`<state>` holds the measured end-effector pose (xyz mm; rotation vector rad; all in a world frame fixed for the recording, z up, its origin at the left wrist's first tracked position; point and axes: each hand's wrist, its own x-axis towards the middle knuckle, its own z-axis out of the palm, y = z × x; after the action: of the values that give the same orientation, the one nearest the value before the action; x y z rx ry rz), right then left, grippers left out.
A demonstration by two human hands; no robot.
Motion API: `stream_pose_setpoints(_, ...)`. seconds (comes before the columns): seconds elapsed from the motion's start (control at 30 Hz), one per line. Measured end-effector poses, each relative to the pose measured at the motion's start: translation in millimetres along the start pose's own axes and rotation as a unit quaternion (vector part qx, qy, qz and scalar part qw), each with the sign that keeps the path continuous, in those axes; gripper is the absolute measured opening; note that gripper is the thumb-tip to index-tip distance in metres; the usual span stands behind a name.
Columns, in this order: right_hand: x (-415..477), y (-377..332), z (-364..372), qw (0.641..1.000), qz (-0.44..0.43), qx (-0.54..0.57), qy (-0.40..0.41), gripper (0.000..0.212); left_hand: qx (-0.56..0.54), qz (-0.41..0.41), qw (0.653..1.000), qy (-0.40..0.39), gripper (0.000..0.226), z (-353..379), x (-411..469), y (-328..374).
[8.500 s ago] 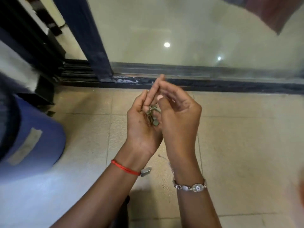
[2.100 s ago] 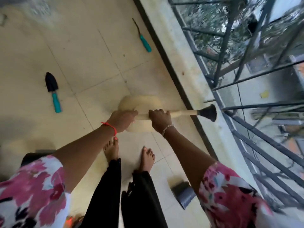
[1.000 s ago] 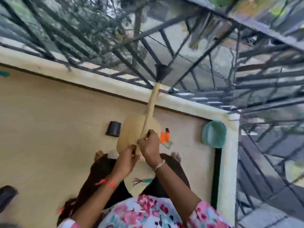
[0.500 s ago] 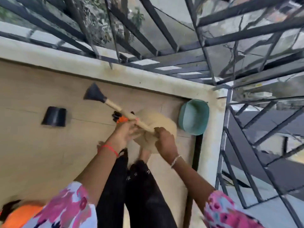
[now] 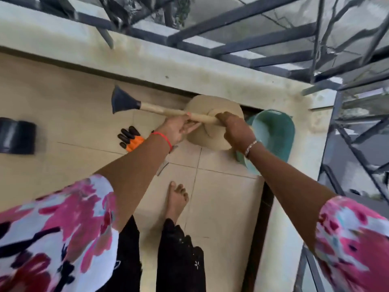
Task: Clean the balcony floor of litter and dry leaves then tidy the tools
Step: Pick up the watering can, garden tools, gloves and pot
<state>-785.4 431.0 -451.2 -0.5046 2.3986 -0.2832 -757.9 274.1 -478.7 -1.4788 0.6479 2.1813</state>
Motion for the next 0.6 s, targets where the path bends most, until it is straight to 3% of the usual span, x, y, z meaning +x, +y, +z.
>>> stream_pose_setpoints(0.13, 20, 0, 0, 1.000, -0.005, -0.005, 0.022, 0.050, -0.028, 0.025, 0.999, -0.001, 0.025, 0, 10, 9)
stream_pose_setpoints(0.3, 16, -4, 0, 0.997, 0.028, -0.076, 0.005, 0.046, 0.026, 0.032, 0.999, -0.002, 0.033, 2, 0, 8)
stream_pose_setpoints(0.5, 5, -26, 0, 0.989, 0.021, -0.128, 0.068, 0.059, 0.179, 0.054, 0.982, -0.005, 0.033, -15, -24, 11)
stream_pose_setpoints(0.6, -3, -59, 1, 0.989, -0.001, -0.123, 0.084, 0.062, 0.271, 0.090, 0.958, 0.019, 0.014, -40, -40, 16)
